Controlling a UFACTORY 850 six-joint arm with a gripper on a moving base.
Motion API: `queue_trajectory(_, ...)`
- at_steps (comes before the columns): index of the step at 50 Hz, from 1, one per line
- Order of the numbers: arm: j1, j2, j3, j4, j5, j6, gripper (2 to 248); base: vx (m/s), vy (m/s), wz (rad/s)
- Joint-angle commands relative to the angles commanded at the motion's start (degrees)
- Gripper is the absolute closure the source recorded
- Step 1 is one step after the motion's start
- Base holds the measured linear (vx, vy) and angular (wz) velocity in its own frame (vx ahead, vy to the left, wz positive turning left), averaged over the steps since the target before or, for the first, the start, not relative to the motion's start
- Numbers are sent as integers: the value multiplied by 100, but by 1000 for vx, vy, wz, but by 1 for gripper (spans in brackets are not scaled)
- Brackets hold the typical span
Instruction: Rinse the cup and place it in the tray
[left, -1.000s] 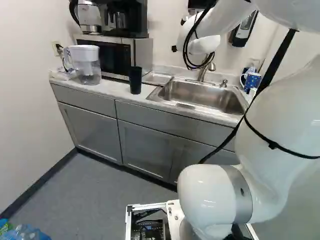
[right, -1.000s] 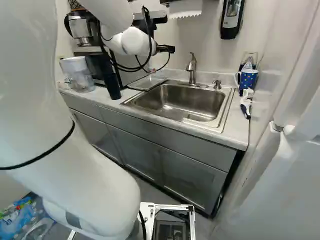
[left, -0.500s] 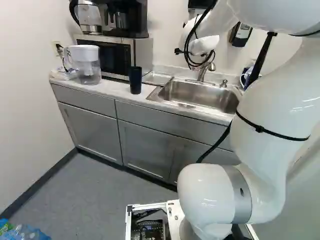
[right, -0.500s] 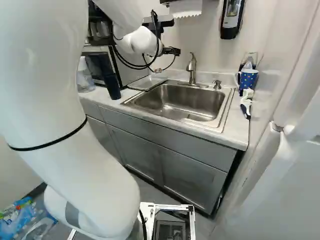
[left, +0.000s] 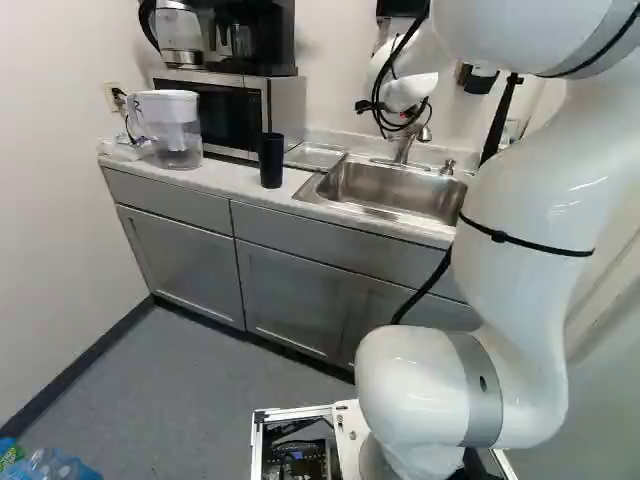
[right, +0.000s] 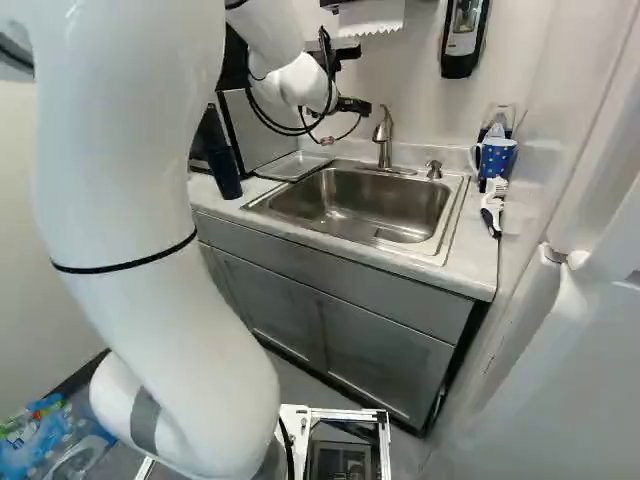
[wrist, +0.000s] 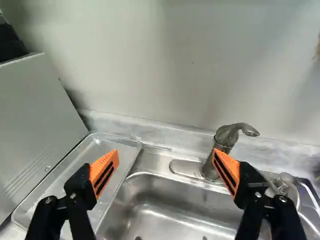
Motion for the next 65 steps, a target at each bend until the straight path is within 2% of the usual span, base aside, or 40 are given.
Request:
queue_trajectory(34,-291,-597,-673,0,-116,0,3,0,0,0)
queue_trajectory(65,-332,-674,-761,0,-107,0,3,0,0,0)
